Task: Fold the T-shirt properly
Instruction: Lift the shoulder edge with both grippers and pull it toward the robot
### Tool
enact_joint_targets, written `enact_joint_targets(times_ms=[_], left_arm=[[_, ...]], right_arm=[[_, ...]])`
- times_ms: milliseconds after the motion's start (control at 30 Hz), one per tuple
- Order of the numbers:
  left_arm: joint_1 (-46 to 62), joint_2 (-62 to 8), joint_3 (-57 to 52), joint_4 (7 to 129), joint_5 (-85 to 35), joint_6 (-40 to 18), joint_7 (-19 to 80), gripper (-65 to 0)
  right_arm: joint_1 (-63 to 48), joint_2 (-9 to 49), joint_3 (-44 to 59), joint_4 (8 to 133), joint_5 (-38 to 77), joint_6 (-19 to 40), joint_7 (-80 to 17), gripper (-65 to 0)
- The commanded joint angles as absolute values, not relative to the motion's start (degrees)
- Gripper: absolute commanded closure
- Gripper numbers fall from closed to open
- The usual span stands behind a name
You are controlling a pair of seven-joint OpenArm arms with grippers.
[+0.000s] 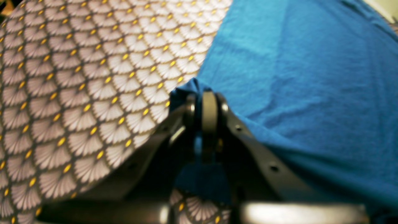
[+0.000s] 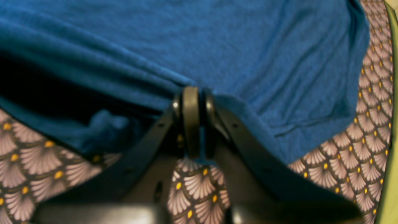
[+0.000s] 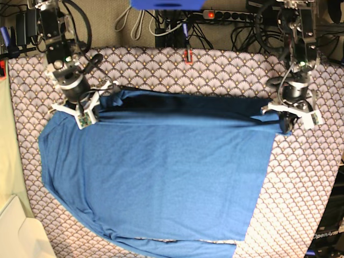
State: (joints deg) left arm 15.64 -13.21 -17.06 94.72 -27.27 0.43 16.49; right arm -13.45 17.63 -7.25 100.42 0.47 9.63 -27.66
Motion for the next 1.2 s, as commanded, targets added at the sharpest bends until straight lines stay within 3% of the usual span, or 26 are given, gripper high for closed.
enact_joint_targets(times_ms=[0,533,833,967,1167], left_arm=[[15.25,-13.85,-17.36,95.60,-27.21,0.57,14.90,-0.3],[14.02,-13.85,-17.19,95.08,-27.21,0.48,16.40,-1.8],[11.21,-13.93,-17.45,95.08,-27.21,0.31,26.68,-37.7],[11.21,-13.93,-17.45,95.16,-27.21,0.31,25.89,-40.4],[11.56,-13.93,-17.71,95.16,-27.21,0.31,25.89,-40.6]], right_arm=[[-12.70,18.15,-6.90,101.32,0.48,9.36,-26.07,0.0],[-10.15,18.15,-6.99,98.59,0.48,9.36,-25.89,0.0],[-10.24,18.07,-6.90,98.59,0.48,9.36,-26.07,-1.0],[-10.33,18.07,-6.90,98.59,0.48,9.36,-26.07,-5.8],[-10.42,18.07,-6.90,98.68,0.48,9.36,-26.15,-18.7]])
